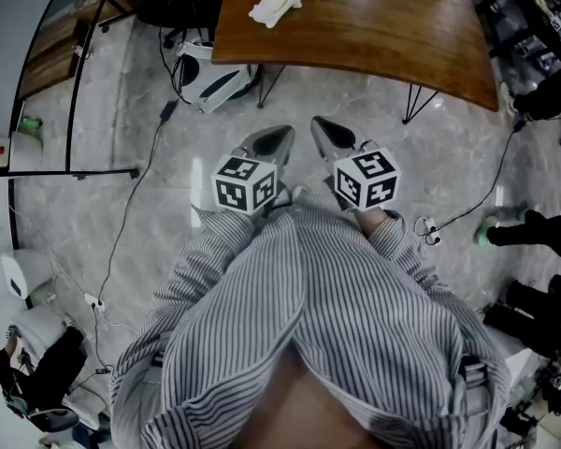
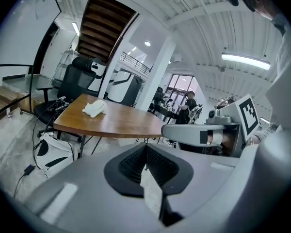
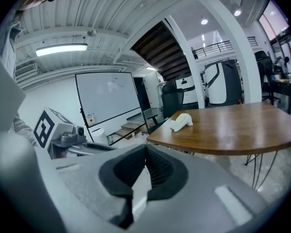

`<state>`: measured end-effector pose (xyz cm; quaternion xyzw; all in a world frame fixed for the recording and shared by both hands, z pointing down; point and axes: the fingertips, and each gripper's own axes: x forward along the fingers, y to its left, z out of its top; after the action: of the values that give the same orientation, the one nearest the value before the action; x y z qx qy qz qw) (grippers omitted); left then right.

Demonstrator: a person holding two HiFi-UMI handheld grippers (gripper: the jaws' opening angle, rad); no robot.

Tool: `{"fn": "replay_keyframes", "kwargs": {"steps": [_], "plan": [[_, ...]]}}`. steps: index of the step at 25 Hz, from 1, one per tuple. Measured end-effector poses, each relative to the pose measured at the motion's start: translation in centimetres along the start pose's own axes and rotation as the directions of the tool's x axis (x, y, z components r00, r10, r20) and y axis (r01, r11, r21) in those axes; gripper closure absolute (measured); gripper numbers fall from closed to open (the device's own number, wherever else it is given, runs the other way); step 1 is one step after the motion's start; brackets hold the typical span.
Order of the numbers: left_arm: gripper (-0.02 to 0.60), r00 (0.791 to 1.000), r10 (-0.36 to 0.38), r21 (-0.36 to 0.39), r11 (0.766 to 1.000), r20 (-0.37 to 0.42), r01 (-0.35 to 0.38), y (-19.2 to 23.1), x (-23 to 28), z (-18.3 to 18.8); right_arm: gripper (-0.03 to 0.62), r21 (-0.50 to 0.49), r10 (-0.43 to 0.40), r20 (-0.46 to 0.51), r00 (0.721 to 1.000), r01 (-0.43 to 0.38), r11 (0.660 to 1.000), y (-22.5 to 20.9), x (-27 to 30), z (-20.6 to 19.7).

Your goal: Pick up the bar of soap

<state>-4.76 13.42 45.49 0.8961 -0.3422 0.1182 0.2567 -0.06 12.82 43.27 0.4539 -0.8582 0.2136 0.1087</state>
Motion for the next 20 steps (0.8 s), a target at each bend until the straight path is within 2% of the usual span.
{"fn": "replay_keyframes", "kwargs": {"steps": [12,16,20], "plan": [[0.580,1.000,0.012,-0.022,1.000,0.003,-0.012,0.4,1.9,0.5,0.591,0.056,0.058,0.020,0.998,-0.059,0.997,-1.3,0.6,0.7],[0.580,1.000,0.024,-0.021,0.999,0.008,-0.024,0.1,3.1,0.4,0.591,0.051,0.049,0.001,0.999,-0.049,0.997,-2.8,0.8,0.3],[0.580,1.000,0.029,-0.051,0.998,0.005,-0.029,0.4,4.1,0.0,0.589,0.057,0.048,-0.006,0.999,-0.048,0.997,-4.1,1.3,0.0]]}}
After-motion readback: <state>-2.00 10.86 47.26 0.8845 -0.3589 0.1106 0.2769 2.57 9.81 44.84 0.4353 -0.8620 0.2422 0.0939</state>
